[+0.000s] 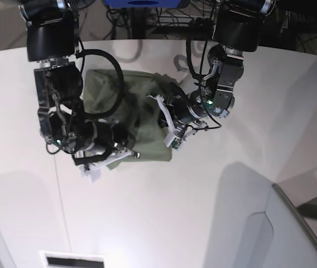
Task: Layout the t-shirt on the table in an organized manner, then fold the t-shirt properly
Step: 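Fold the band end held by the right gripper over toward the left gripper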
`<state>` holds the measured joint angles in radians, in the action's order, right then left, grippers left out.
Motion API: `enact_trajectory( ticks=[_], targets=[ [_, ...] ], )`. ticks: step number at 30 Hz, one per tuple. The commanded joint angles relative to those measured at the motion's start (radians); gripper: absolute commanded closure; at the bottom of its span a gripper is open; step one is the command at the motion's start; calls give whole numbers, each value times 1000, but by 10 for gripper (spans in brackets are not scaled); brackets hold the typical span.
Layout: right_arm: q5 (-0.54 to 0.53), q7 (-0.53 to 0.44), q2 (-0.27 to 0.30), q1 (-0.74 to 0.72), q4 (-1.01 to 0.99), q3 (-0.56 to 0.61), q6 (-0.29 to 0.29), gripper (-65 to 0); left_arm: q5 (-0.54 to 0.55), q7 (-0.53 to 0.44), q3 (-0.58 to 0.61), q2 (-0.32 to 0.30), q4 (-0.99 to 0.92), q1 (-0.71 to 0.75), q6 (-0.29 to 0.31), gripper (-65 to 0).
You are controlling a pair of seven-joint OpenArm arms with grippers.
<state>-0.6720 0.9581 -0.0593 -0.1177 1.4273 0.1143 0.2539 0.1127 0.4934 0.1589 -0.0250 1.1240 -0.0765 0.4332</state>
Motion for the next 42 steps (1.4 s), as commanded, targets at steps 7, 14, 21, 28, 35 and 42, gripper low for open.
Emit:
enact_trajectory(
  ticks=[7,14,21,28,35,42],
  targets=[
    [-18,-58,-9,-14,-27,55,-8,-6,8,-8,-8,1,20,-16,3,0],
    [-18,-63,-9,-14,-27,54,-8,-8,8,0,-48,-36,135,-9,2,0],
    [-16,-63,-9,-14,-27,55,-6,-9,8,54,-212,-118,247,56,2,0],
    [-16,-63,-24,-14,-27,57,-6,-135,6,124,-368,-201,368,197,2,0],
    [-18,-57,-44,-14,-27,57,-8,-303,6,124,-542,-218,439,291,2,0],
    [-19,-63,-52,-23,-21,186,-9,-314,6,124,-606,-223,416,284,2,0]
  ],
)
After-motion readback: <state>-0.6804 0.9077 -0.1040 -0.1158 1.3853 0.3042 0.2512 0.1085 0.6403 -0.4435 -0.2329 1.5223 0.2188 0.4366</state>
